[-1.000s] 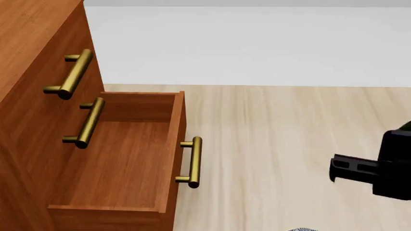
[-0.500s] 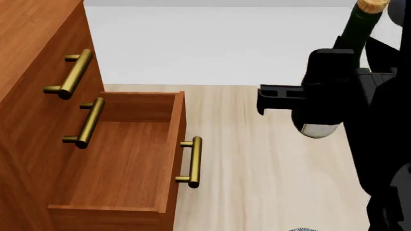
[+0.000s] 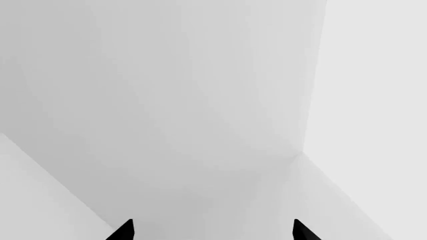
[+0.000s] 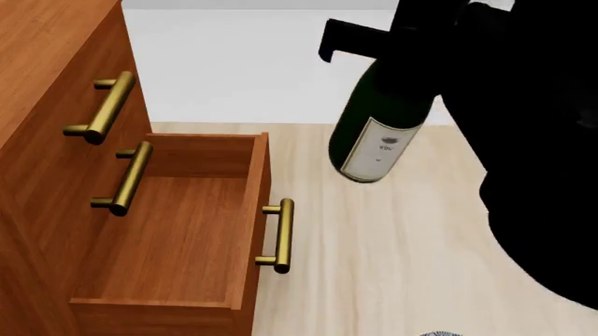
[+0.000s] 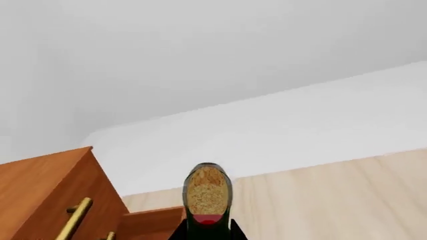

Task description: Put the wine bottle in the bottom drawer of the cabinet.

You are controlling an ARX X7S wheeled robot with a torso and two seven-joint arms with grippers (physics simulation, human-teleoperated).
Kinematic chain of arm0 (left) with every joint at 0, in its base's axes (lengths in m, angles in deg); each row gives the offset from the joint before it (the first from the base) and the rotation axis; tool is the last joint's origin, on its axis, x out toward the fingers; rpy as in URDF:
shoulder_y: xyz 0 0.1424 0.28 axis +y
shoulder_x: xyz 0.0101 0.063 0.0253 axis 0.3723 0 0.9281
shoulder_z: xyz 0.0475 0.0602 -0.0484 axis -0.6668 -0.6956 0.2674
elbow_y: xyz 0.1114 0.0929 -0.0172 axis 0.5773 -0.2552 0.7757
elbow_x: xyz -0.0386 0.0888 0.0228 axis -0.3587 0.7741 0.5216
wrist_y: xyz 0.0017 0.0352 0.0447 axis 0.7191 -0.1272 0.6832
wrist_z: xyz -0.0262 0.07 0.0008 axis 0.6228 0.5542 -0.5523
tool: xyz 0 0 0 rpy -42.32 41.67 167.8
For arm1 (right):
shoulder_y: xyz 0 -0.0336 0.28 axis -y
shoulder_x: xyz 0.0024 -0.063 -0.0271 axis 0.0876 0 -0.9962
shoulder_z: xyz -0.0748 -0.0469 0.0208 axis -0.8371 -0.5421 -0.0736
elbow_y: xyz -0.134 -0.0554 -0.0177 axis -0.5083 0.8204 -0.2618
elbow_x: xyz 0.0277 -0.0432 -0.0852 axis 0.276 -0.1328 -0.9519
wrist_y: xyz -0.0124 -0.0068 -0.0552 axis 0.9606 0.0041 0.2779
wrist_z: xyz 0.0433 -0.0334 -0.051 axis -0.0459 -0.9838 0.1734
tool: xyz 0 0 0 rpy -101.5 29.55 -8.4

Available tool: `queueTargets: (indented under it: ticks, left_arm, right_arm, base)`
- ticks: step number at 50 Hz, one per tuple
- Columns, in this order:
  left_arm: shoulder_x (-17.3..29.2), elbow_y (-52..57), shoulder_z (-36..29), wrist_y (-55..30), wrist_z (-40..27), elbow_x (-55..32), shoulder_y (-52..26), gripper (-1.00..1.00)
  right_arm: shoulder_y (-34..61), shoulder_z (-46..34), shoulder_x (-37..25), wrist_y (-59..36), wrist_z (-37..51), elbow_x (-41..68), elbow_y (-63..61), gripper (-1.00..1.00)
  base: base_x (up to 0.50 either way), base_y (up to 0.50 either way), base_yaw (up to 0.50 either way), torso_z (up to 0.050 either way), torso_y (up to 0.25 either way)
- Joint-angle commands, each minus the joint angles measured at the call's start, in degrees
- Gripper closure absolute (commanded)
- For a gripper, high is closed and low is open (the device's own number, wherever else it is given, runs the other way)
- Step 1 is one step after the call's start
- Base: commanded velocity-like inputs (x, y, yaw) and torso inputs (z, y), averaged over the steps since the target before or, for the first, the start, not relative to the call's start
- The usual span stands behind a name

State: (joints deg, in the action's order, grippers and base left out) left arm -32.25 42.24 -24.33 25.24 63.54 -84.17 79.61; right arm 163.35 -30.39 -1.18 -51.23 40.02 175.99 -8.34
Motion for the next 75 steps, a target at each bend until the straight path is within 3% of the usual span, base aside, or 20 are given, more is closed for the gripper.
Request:
queueTargets:
  ticks: [1, 25, 27, 29, 45, 50, 54, 57, 69, 75]
  left_arm:
    - [0.2, -0.2, -0.1, 0.0, -0.2, 0.1, -0.1, -1.00]
    - [0.2, -0.2, -0.3, 0.6, 0.3, -0.2, 0.1, -1.00]
    - [0.2, -0.3, -0.3, 0.6, 0.4, -0.2, 0.0, -1.00]
    - [0.2, -0.3, -0.3, 0.6, 0.4, -0.3, 0.1, -1.00]
    - [0.2, -0.1, -0.5, 0.8, 0.4, -0.1, 0.2, -1.00]
    - [0.2, -0.1, -0.5, 0.9, 0.5, -0.2, 0.3, -1.00]
    - [0.3, -0.1, -0.5, 0.9, 0.4, -0.1, 0.3, -1.00]
    - [0.3, -0.2, -0.6, 0.9, 0.5, -0.1, 0.3, -1.00]
    - [0.3, -0.2, -0.7, 1.1, 0.7, -0.3, 0.4, -1.00]
    - [0.4, -0.1, -0.8, 1.1, 0.9, -0.5, 0.5, -1.00]
  right_arm:
    - [6.2, -3.7, 6.2, 1.6, -1.2, 3.4, 11.2, 1.00]
    - [15.9, -12.7, 16.8, -4.3, -14.0, 1.2, 34.9, 1.00]
    - [17.1, -14.0, 18.5, -7.6, -15.5, 5.9, 41.0, 1.00]
    - [18.5, -15.2, 18.5, -7.7, -20.0, -0.2, 42.9, 1.00]
    - [25.3, -20.9, 25.6, -10.1, -38.3, -8.1, 63.7, 1.00]
    - [29.1, -24.9, 29.2, -10.8, -48.5, -13.2, 74.2, 1.00]
    - [32.7, -29.7, 33.0, -11.1, -58.7, -18.4, 83.8, 1.00]
    - [33.4, -34.2, 34.0, -10.3, -61.1, -17.0, 86.4, 1.00]
    - [33.0, -65.8, 34.0, -3.0, -65.5, 9.0, 85.9, 1.00]
    - [33.2, -76.0, 34.0, -0.6, -67.0, 17.9, 84.7, 1.00]
  base:
    - [0.00, 0.00, 0.00, 0.000, 0.000]
    - [0.00, 0.00, 0.00, 0.001, 0.001]
    - [0.00, 0.00, 0.00, 0.000, 0.000]
    - [0.00, 0.00, 0.00, 0.000, 0.000]
    - [0.00, 0.00, 0.00, 0.000, 0.001]
    - [0.00, 0.00, 0.00, 0.000, 0.000]
    - [0.00, 0.00, 0.00, 0.000, 0.000]
    - [0.00, 0.00, 0.00, 0.000, 0.003]
    - [0.00, 0.00, 0.00, 0.001, 0.000]
    - [0.00, 0.00, 0.00, 0.000, 0.000]
